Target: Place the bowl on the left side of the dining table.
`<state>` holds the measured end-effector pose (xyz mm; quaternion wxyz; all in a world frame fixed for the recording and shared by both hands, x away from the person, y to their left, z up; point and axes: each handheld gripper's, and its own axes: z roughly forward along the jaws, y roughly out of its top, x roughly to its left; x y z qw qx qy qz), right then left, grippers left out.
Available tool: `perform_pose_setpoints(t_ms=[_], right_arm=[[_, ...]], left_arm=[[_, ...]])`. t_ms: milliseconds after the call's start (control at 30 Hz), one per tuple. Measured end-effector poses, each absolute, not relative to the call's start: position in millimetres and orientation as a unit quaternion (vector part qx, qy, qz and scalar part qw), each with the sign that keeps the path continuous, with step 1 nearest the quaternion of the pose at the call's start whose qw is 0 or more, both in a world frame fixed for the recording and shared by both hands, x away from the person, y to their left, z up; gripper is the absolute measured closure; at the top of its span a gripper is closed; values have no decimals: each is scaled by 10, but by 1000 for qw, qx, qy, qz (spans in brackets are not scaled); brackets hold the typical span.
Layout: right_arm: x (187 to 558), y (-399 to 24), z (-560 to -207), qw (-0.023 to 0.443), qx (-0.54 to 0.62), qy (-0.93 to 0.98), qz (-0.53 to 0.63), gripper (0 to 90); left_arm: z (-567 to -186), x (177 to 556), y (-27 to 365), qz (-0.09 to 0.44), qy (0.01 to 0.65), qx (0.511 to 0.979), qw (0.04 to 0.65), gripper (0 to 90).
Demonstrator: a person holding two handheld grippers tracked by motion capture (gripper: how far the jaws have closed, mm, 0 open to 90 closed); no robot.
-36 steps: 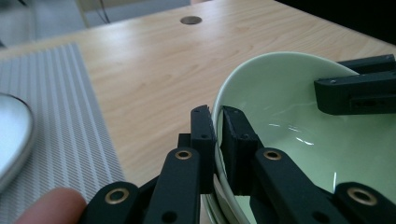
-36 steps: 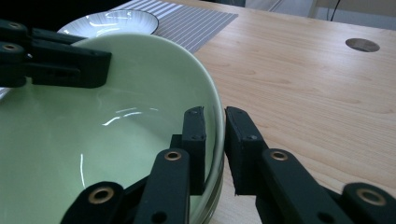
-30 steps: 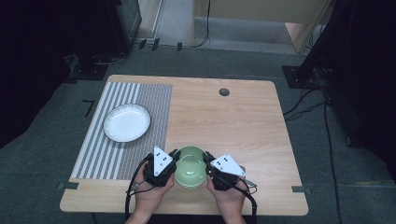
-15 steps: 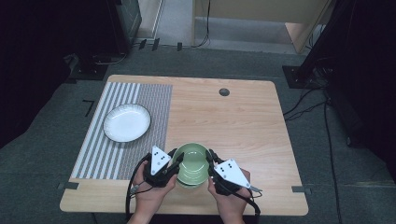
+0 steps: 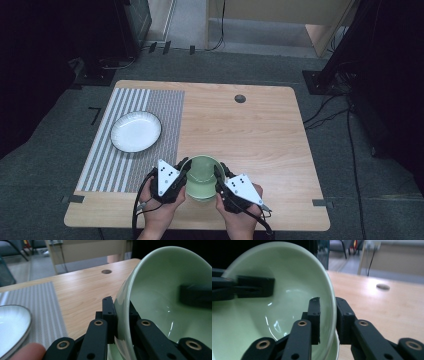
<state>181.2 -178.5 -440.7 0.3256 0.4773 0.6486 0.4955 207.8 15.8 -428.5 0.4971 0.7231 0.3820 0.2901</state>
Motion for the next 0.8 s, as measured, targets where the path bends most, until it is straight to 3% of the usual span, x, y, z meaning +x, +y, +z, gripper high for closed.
perform_pose_setpoints(t_ms=[67, 333, 433, 567, 667, 800], right_arm=[[1821, -1831, -4410, 315, 483, 643, 504, 840], [1736, -1843, -4351, 355, 477, 623, 509, 842], [1690, -1798, -4350, 378, 463, 618, 510, 840], [1677, -1786, -4326, 371, 460, 618, 519, 821], [1681, -1822, -4299, 349, 456, 621, 535, 762], [1680, -1866, -4243, 339, 460, 619, 538, 578]], left_arm=[[-4290, 2067, 145, 294, 381, 722, 498, 836], [-4353, 2099, 113, 255, 389, 725, 508, 794], [-4282, 2088, 168, 257, 391, 718, 516, 838], [-4254, 2088, 199, 259, 387, 715, 521, 844], [-4239, 2080, 219, 276, 383, 711, 522, 844], [-4213, 2145, 323, 268, 394, 703, 528, 844]])
